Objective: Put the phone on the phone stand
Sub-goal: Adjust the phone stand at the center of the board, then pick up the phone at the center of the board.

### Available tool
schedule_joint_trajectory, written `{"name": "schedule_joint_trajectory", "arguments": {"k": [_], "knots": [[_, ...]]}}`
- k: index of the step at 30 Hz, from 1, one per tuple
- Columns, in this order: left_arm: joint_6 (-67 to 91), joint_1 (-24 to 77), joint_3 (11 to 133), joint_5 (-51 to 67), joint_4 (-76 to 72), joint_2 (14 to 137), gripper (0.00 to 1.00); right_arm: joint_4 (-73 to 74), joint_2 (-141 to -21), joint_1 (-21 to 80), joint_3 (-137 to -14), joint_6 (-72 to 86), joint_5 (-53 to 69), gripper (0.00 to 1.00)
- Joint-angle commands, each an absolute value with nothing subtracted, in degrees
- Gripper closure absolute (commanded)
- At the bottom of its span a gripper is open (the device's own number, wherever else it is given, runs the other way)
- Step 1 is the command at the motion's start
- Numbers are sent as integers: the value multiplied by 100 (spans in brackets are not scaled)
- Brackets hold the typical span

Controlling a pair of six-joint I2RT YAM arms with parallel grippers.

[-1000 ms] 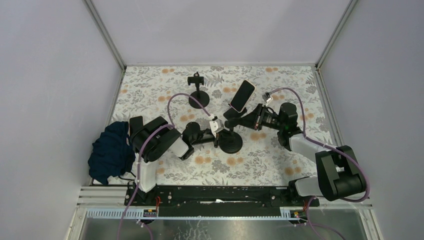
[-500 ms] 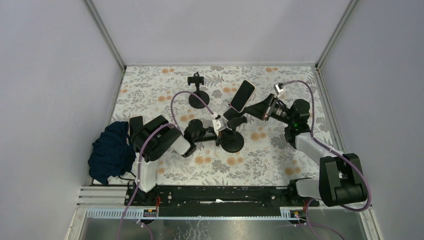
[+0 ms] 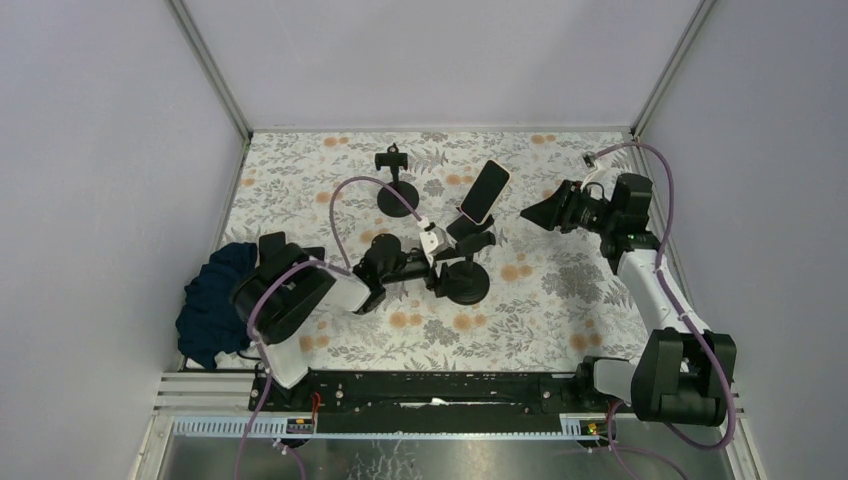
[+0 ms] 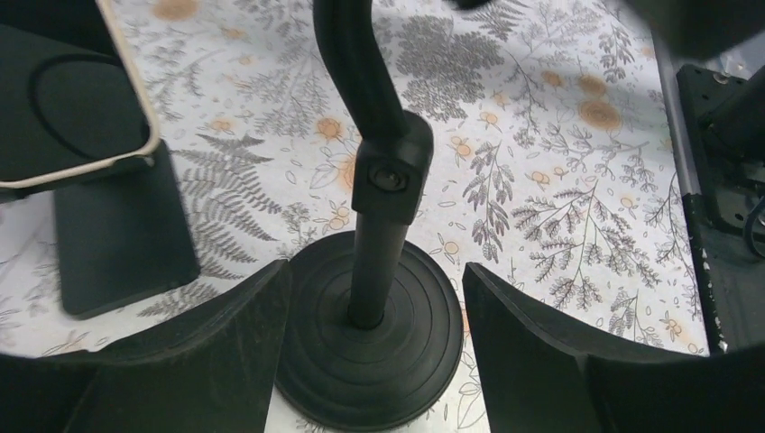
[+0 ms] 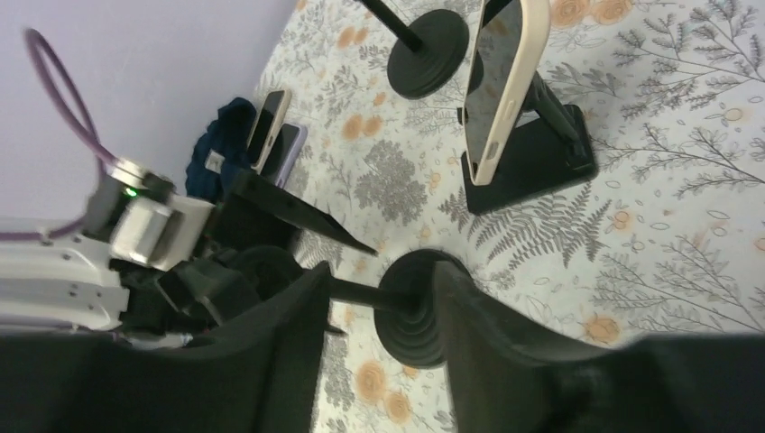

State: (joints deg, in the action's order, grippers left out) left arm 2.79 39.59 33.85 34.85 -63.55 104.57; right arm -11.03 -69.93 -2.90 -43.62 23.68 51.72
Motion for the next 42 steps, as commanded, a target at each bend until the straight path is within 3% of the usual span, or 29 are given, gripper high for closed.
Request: {"name": "schedule_joint_trajectory", "arguments": {"k": [1,4,11,15,28,36,42], "knots": [[155,3972,2944,2954,-5751,9658,22,496,-6909,-548,-5039,361,6079,42],[408,3960,2577,2625,-5228,8907,21,1222,-6890,-641,-5334,-411,5981,32],[1450,3897,3008,752,-1580,7052,16,1960,-6715,-703,-5379,-1423,5412,14],[1844,3659,3348,-632,-326,6642,1,2374,-6574,-766,-5392,-1833,5502,1],[2628,1540,4090,-847,827,7314,1,2553,-6622,-853,-5484,-1960,5449,0],[907,649,5936,-312,2957,7823,1,2617,-6694,-853,-5543,-1934,5441,0],[819,122,5188,-225,2442,8035,1,2578,-6662,-857,-5509,-1912,5470,0]]}}
